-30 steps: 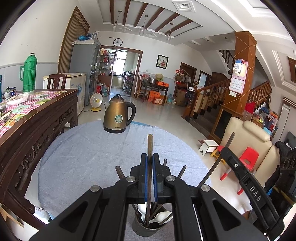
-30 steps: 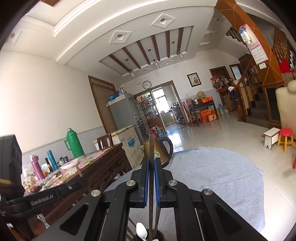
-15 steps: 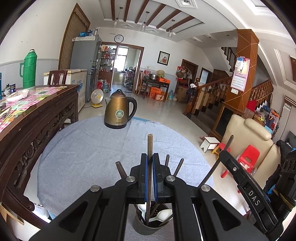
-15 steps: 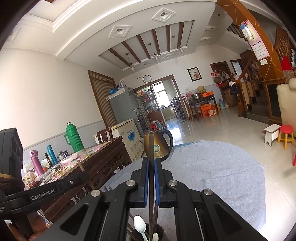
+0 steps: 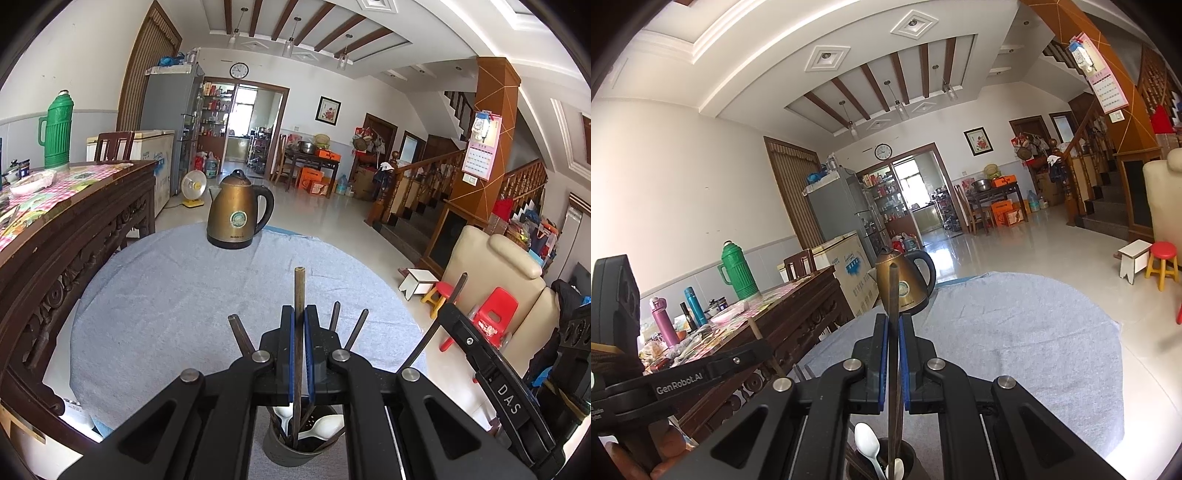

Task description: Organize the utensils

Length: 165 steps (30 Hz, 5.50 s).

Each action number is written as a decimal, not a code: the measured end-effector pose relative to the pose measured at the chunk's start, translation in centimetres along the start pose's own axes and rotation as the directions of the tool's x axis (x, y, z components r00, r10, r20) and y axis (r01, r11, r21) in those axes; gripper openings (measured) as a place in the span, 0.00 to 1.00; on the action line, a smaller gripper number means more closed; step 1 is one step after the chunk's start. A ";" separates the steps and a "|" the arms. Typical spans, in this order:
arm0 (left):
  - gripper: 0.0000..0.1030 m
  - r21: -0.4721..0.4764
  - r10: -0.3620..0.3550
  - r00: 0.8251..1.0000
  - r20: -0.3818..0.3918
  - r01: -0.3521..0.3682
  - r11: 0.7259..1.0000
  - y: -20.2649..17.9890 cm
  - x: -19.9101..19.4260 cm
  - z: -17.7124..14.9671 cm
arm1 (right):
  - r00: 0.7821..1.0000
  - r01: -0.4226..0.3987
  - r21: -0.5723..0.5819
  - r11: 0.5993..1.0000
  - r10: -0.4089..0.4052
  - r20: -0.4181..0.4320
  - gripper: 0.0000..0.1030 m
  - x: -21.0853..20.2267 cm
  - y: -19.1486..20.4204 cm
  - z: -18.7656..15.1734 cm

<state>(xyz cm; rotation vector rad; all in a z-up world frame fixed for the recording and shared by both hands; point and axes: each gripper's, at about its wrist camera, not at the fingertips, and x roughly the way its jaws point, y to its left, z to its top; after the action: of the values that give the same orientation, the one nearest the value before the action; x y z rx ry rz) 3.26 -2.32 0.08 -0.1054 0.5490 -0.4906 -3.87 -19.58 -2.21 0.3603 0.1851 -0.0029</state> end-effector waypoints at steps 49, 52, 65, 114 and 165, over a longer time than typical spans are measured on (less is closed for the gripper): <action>0.05 0.029 0.109 0.993 -0.040 -0.108 0.994 0.2 1.5 -0.9 | 0.992 -0.036 -0.009 0.999 0.034 -0.122 0.07 2.4 0.2 -2.3; 0.05 0.030 0.113 0.993 -0.045 -0.112 0.993 0.3 1.6 -1.0 | 0.990 -0.035 -0.004 0.999 0.034 -0.135 0.07 2.6 -0.1 -2.3; 0.05 0.033 0.117 0.990 -0.078 -0.115 0.993 0.8 2.5 -1.3 | 0.981 -0.042 0.010 0.999 0.043 -0.191 0.07 3.5 -0.4 -3.1; 0.86 0.076 0.359 0.933 -0.013 -0.357 0.931 0.0 -4.3 -2.7 | 0.972 0.025 0.039 0.999 -0.015 -0.235 0.60 -3.3 -0.9 -2.7; 0.90 0.172 0.558 0.829 0.039 -0.556 0.813 0.7 -6.7 -4.7 | 0.953 0.066 -0.048 0.997 -0.077 -0.294 0.68 -6.2 1.7 -4.1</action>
<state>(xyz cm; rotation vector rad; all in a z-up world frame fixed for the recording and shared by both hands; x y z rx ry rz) -3.86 1.64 -0.94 0.2292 0.5174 0.0413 -10.63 -16.77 -4.27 0.3146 0.4947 -0.0172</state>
